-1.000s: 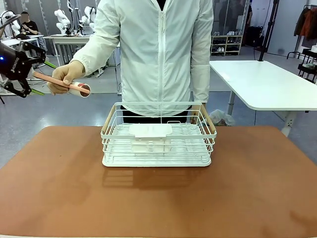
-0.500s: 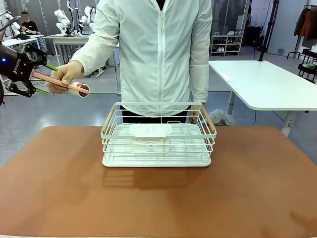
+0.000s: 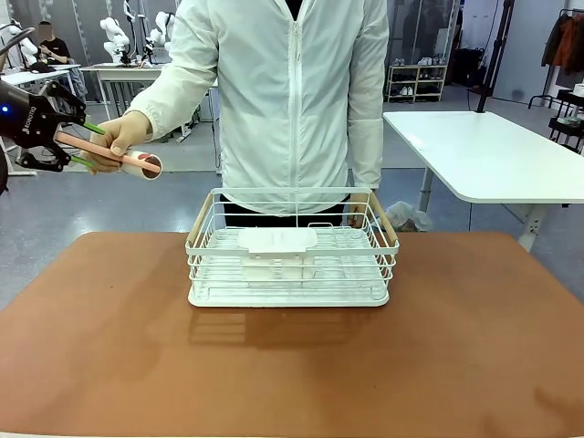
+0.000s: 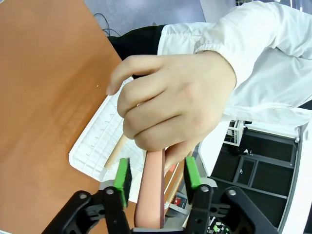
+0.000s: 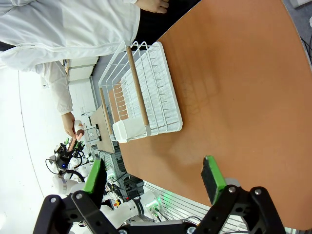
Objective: Clean the table.
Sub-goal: Pick up the Lint Roller when the human hands it over.
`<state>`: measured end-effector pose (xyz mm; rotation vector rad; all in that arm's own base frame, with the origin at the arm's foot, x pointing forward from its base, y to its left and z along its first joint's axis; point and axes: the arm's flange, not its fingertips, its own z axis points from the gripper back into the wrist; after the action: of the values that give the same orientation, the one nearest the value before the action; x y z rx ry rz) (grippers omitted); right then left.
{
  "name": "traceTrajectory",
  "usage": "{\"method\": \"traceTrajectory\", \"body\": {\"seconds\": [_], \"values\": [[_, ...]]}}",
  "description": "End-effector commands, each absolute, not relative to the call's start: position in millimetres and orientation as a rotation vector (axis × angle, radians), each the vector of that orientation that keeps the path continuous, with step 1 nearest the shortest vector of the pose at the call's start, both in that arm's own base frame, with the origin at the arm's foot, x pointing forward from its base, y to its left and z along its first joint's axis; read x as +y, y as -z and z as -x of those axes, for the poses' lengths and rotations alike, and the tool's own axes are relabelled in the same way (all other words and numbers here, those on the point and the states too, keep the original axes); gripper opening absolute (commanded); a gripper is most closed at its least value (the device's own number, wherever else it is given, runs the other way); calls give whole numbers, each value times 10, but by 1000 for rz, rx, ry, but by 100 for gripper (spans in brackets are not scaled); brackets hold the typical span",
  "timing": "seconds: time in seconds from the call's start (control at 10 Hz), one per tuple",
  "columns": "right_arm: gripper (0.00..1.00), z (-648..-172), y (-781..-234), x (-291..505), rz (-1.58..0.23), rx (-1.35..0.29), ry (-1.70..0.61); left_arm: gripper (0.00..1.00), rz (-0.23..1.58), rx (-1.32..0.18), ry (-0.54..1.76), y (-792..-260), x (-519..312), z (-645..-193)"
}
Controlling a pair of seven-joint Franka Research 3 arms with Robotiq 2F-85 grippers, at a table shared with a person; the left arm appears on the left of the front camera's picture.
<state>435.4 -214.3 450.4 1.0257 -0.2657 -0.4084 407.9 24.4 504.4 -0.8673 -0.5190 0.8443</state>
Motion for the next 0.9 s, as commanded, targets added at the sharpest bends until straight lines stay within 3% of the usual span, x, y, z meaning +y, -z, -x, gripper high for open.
{"method": "traceTrajectory", "body": {"seconds": [0.0, 0.1, 0.2, 0.3, 0.4, 0.8], "values": [[100, -4335, -4519, -2108, -1020, -280, 415, 17, 895, -556, -837, -4970, 278, -4149], [100, -4335, -4519, -2108, -1020, -280, 415, 25, 896, -553, -836, -4969, 278, -4143], [100, -4335, -4519, -2108, -1020, -280, 415, 0, 896, -553, -836, -4968, 288, -4140], [100, -4335, -4519, -2108, -1020, -280, 415, 6, 897, -552, -837, -4970, 289, -4138], [100, -4335, -4519, -2108, -1020, -280, 415, 0, 898, -550, -835, -4972, 288, -4132], [100, -4335, -4519, -2108, -1020, -280, 415, 1, 876, -522, -848, -5015, 274, -4098]]}}
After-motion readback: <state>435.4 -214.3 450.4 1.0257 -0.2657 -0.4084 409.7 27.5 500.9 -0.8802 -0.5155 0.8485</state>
